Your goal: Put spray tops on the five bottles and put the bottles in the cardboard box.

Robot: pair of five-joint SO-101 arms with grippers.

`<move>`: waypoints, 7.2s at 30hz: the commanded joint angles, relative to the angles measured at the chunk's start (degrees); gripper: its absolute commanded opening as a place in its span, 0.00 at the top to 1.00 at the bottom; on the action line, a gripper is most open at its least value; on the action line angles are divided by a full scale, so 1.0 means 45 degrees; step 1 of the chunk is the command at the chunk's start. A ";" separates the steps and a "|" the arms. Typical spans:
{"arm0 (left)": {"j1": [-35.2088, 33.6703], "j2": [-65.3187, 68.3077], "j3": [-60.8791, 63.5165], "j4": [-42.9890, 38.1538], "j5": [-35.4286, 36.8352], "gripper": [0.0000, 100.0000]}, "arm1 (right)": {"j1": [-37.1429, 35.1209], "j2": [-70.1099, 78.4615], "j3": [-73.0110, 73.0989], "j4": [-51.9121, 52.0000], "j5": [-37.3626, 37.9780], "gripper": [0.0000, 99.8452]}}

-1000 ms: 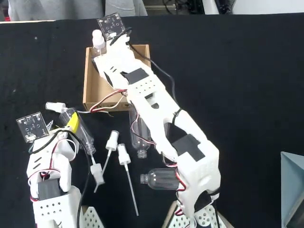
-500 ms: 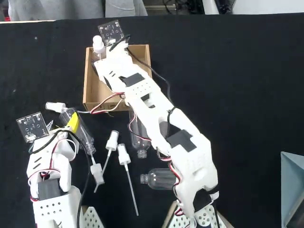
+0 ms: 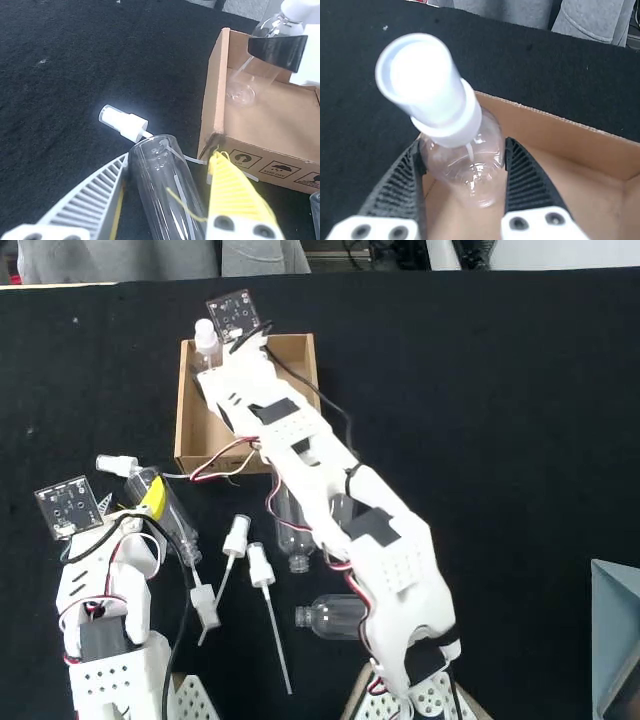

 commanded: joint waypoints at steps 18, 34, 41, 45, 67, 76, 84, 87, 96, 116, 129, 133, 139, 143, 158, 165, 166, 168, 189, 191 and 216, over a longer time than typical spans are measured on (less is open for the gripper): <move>0.0029 -0.0137 -0.0244 -0.0293 -0.0098 0.77 | 0.0410 0.0772 -0.1241 -0.0391 -0.0020 0.97; 0.0029 -0.0137 -0.0225 -0.0293 -0.0098 0.77 | 0.0488 0.2745 -0.2882 -0.1973 -0.0059 0.97; -0.0029 -0.0137 -0.0225 -0.0293 -0.0098 0.77 | 0.0469 0.3096 -0.3722 -0.0762 -0.0098 0.97; -0.0010 -0.0137 -0.0225 -0.0293 -0.0098 0.77 | 0.0488 0.3136 -0.3800 -0.0625 -0.0078 0.97; -0.0010 -0.0137 -0.0225 -0.0313 -0.0098 0.77 | 0.0410 0.3136 -0.3839 0.0195 -0.0098 0.76; 0.0010 -0.0137 -0.0225 -0.0313 -0.0098 0.77 | 0.0410 0.3096 -0.3839 0.0274 -0.0098 0.76; 0.0010 -0.0137 -0.0225 -0.0313 -0.0098 0.77 | 0.0410 0.3077 -0.3800 0.0293 -0.0039 0.76; 0.0010 -0.0137 -0.0225 -0.0313 -0.0098 0.77 | 0.0410 0.3077 -0.3800 0.0293 -0.0039 0.76; 0.0010 -0.0137 -0.0225 -0.0313 -0.0098 0.77 | 0.0391 0.3077 -0.3839 0.0274 -0.0039 0.76; -0.0010 -0.0137 -0.0225 -0.0313 -0.0098 0.77 | -0.0332 0.3057 -0.3761 0.0293 0.0020 0.76; -0.0068 -0.0137 -0.0225 -0.0313 -0.0098 0.77 | -0.0332 0.1573 -0.3741 0.3106 0.0879 0.76; -0.0088 -0.0137 -0.0225 -0.0313 -0.0098 0.77 | -0.0332 0.1026 -0.3741 0.4220 0.0879 0.76; -0.0088 -0.0137 -0.0225 -0.0313 -0.0098 0.77 | -0.0332 -0.0010 -0.3741 0.6134 0.0879 0.76; -0.0088 -0.0137 -0.0225 -0.0313 -0.0098 0.77 | -0.0332 -0.0869 -0.3741 0.7580 0.0938 0.76; -0.0107 -0.0137 -0.0049 -0.0703 -0.0098 0.77 | 0.0547 -0.4288 -0.3839 1.2347 0.0977 0.76; -0.0107 -0.0137 0.0049 -0.0918 -0.0098 0.77 | 0.0977 -0.6066 -0.3741 1.4203 0.0977 0.76; -0.0107 -0.0137 0.0049 -0.0918 -0.0098 0.77 | 0.0996 -0.6222 -0.3741 1.4437 0.0977 0.76; -0.0107 -0.0137 0.0049 -0.0918 -0.0098 0.77 | 0.1035 -0.6515 -0.3741 1.4906 0.0977 0.76; -0.0107 -0.0137 0.0049 -0.0918 -0.0098 0.77 | 0.2403 -0.8567 -0.3370 1.8110 0.0860 0.76; -0.0107 -0.0137 0.0049 -0.0918 -0.0098 0.77 | 0.2422 -0.8742 -0.2979 1.8071 0.0860 0.76; -0.0107 -0.0137 0.0049 -0.0918 -0.0098 0.77 | 0.3380 -1.2806 0.6652 1.2347 0.0860 0.76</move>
